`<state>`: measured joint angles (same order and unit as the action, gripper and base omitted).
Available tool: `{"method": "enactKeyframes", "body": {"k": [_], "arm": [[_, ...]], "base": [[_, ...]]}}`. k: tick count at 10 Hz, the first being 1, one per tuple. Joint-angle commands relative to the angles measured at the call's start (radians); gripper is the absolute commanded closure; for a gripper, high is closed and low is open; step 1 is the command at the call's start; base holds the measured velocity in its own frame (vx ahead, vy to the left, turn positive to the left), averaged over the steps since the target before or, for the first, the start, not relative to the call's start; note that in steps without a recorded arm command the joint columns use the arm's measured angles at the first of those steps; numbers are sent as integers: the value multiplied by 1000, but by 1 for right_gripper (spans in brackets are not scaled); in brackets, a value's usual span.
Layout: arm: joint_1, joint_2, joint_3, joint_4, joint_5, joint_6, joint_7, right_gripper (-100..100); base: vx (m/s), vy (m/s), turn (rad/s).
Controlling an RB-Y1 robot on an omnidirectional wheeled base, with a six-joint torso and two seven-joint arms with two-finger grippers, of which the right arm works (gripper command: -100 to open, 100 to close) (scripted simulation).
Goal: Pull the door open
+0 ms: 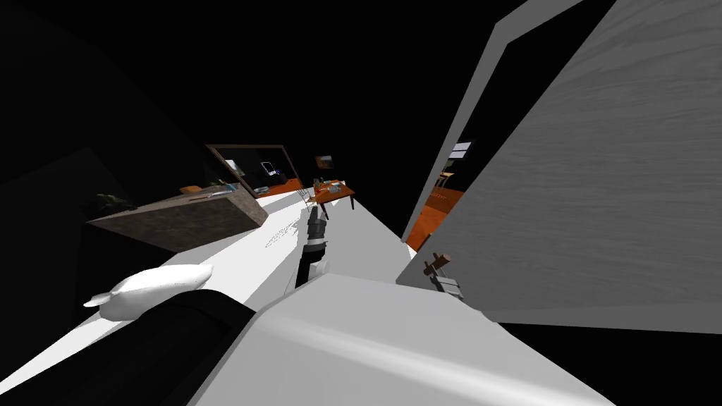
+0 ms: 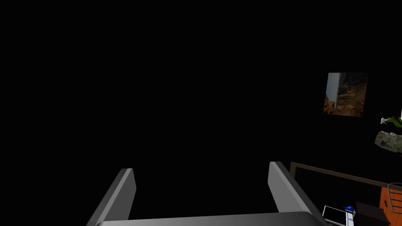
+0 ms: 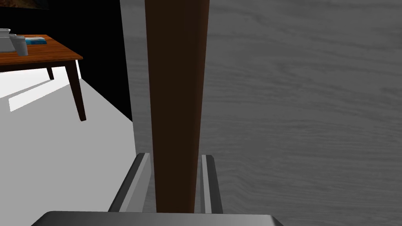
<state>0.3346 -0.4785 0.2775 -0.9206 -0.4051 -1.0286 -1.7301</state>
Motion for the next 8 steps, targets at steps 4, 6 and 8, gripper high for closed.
{"method": "enactKeyframes", "body": {"k": [4,6,8], "arm": [[9,-26,26,28,20,-44,-38,100],[12,-36,34,37,27,-61,-51,100],[6,-37,38,48,30,-68,-56,100]], "base": [[-203,-40,119],[-185,-47,104],[-112,-27,94]]}}
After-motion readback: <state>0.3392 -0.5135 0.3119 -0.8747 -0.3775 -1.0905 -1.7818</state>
